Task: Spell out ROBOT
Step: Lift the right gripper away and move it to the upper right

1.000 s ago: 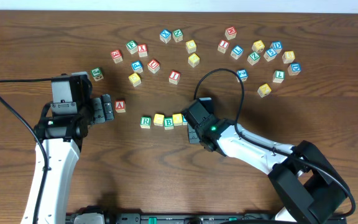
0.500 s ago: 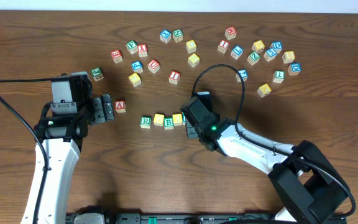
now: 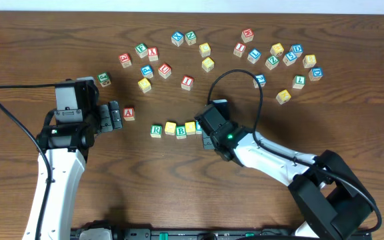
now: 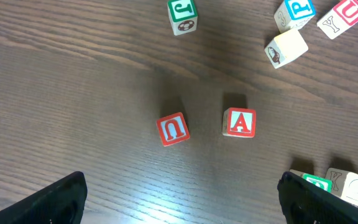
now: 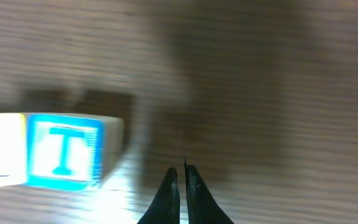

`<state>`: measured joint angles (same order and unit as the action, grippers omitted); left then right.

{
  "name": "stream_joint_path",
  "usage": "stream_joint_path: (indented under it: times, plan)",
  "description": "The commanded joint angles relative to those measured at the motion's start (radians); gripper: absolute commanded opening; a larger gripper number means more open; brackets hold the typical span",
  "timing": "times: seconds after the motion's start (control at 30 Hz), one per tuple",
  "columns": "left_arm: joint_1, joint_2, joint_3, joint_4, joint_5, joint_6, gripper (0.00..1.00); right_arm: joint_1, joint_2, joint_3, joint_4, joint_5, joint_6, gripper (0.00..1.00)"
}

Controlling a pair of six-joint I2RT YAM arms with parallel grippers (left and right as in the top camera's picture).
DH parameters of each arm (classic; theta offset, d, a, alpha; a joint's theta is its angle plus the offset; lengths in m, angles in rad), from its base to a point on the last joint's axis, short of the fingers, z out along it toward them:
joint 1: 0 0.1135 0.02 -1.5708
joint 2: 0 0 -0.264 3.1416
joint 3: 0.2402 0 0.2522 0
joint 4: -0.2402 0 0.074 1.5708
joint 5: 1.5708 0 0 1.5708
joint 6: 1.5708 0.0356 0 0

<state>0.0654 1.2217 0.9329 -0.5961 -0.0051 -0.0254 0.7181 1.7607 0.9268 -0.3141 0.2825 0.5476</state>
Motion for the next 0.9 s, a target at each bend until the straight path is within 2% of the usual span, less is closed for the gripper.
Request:
stream_joint_path:
  times: [0.0,0.4,0.87]
  plan:
    - [0.003,0.0,0.029,-0.002,-0.002,0.005,0.96,-0.032,0.007,0.007,-0.019,0.099,0.005,0.01]
    - [0.003,0.0,0.029,-0.002,-0.005,0.006,0.96,-0.09,-0.001,0.016,-0.028,0.058,-0.087,0.01]
    - [0.003,0.0,0.029,0.033,-0.005,0.006,0.96,-0.119,-0.072,0.115,-0.095,0.055,-0.148,0.01]
